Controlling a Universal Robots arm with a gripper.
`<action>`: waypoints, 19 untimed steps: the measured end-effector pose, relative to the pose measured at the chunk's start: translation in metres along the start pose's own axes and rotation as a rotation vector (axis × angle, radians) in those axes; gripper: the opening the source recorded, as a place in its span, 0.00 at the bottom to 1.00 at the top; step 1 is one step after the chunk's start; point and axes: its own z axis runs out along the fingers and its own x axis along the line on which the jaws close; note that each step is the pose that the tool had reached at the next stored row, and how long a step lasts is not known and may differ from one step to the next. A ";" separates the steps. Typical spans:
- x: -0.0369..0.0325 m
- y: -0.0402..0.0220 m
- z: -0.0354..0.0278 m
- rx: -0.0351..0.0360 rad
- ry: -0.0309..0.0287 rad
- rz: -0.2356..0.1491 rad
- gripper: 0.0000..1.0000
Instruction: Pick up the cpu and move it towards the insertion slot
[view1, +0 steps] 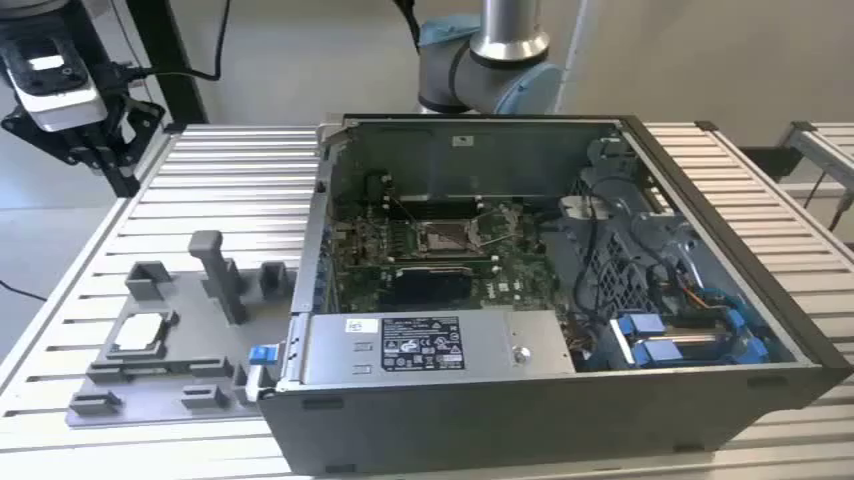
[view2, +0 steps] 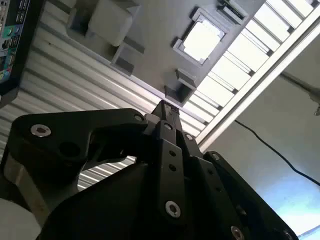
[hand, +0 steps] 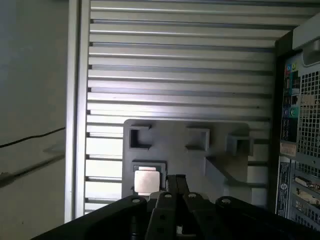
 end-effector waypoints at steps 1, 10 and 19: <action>0.0000 0.0000 0.0000 0.0000 0.0000 0.000 0.00; 0.0000 0.0000 0.0000 0.0000 0.0000 0.000 0.00; 0.0074 -0.0076 0.0007 -0.0001 -0.0001 0.000 0.00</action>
